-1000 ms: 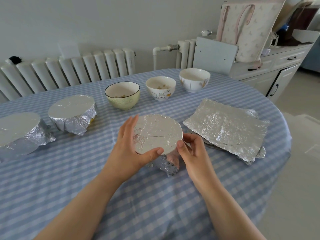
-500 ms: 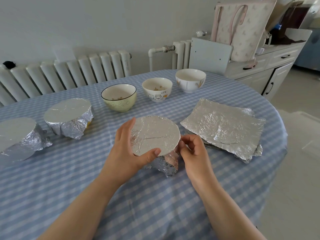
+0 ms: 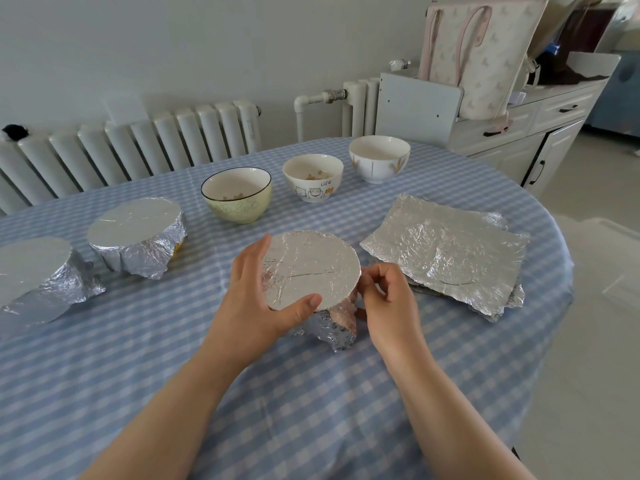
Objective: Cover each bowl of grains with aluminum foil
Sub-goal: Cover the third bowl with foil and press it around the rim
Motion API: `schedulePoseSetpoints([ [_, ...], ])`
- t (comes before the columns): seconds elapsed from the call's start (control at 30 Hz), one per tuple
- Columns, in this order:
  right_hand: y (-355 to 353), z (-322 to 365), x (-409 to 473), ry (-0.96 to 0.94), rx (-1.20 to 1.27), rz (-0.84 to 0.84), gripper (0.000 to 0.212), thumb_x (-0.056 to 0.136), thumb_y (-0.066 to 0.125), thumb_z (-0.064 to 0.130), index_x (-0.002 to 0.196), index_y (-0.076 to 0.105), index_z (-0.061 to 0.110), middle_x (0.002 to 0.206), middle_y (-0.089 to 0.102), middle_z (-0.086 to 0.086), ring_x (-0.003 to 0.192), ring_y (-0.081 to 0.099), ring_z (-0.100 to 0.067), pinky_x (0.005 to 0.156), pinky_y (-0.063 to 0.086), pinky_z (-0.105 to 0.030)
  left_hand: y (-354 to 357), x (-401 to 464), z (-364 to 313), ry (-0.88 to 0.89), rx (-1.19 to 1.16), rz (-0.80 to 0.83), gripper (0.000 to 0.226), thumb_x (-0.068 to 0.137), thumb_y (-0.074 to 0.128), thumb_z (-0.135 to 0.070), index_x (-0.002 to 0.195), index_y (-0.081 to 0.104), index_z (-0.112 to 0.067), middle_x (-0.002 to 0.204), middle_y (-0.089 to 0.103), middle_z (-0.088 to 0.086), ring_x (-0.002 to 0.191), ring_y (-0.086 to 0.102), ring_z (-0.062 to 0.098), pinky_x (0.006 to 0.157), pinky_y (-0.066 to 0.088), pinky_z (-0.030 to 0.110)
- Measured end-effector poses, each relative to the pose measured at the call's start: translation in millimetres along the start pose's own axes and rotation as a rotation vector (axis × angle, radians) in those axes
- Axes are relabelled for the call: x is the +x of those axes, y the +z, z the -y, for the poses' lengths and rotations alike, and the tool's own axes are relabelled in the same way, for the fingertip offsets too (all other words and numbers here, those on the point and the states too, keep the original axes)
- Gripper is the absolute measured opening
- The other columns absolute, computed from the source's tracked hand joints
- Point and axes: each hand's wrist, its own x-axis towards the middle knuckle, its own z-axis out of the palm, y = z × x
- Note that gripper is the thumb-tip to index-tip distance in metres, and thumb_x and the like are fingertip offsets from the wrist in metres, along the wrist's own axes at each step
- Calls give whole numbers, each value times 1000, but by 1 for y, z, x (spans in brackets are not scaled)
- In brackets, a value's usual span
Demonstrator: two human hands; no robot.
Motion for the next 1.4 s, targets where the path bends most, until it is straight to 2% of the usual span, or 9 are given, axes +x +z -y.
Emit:
schedulePoseSetpoints([
  [0.2, 2, 6, -6, 81, 221, -1, 21, 103, 43, 18, 93, 61, 14, 86, 70, -1, 80, 68, -13, 67, 55, -24, -1, 1, 1, 8, 14, 7, 119, 54, 65, -80, 151, 19, -31, 142, 25, -20, 129, 33, -1, 103, 30, 20],
  [0.37, 6, 7, -12, 56, 157, -10, 16, 97, 55, 27, 91, 56, 12, 55, 60, 16, 56, 57, 1, 57, 48, -17, 0, 2, 0, 9, 13, 7, 119, 53, 64, -80, 151, 19, -30, 141, 24, -20, 127, 33, -4, 97, 28, 10],
  [0.63, 18, 17, -10, 179, 270, -112, 19, 101, 48, 20, 85, 50, 10, 53, 51, 5, 38, 46, -3, 38, 38, -18, -1, 1, 0, 24, 28, 5, 114, 55, 63, -79, 150, 21, -32, 138, 24, -24, 124, 34, -6, 93, 27, 7],
  [0.83, 19, 21, -5, 204, 247, -124, 12, 101, 48, 15, 91, 52, 10, 60, 50, 2, 35, 44, 1, 34, 37, -17, -1, 2, -1, 17, 41, 8, 115, 54, 63, -79, 150, 20, -31, 136, 22, -25, 124, 33, -4, 94, 27, 9],
  [1.0, 16, 16, 8, 183, 204, -111, 20, 95, 46, -1, 98, 52, 18, 73, 55, -2, 40, 46, -2, 37, 39, -20, 0, -1, -7, -22, 27, 3, 119, 57, 67, -74, 153, 14, -28, 144, 22, -19, 121, 33, -3, 93, 28, 11],
  [1.1, 12, 17, 9, 175, 236, -67, 17, 98, 42, 1, 106, 51, 14, 76, 59, -1, 44, 51, -2, 40, 42, -21, 3, -4, -9, -41, 34, -34, 122, 54, 65, -74, 153, 13, -27, 149, 22, -11, 127, 34, 3, 98, 30, 20],
  [1.23, 6, 10, 3, 117, 139, 70, 25, 105, 34, 22, 101, 57, 13, 94, 66, -4, 72, 64, -2, 63, 51, -16, 10, -13, -15, -95, 100, -105, 124, 56, 57, -82, 153, 4, -26, 156, 14, -8, 141, 28, 17, 109, 35, 38],
  [1.3, 1, 9, 3, 97, 95, 164, 41, 99, 35, 47, 106, 59, 15, 103, 67, -5, 89, 66, -8, 79, 52, -24, 14, -19, -20, -91, 136, -113, 119, 63, 54, -79, 153, -2, -26, 158, 10, -5, 144, 23, 22, 112, 34, 48],
  [1.4, -6, 12, 3, 55, -71, 285, 57, 84, 43, 63, 116, 54, 17, 100, 65, 8, 88, 64, 2, 78, 47, -18, 16, -25, -23, -97, 169, -94, 114, 69, 49, -78, 153, -8, -27, 160, 2, -4, 148, 15, 25, 114, 29, 51],
])
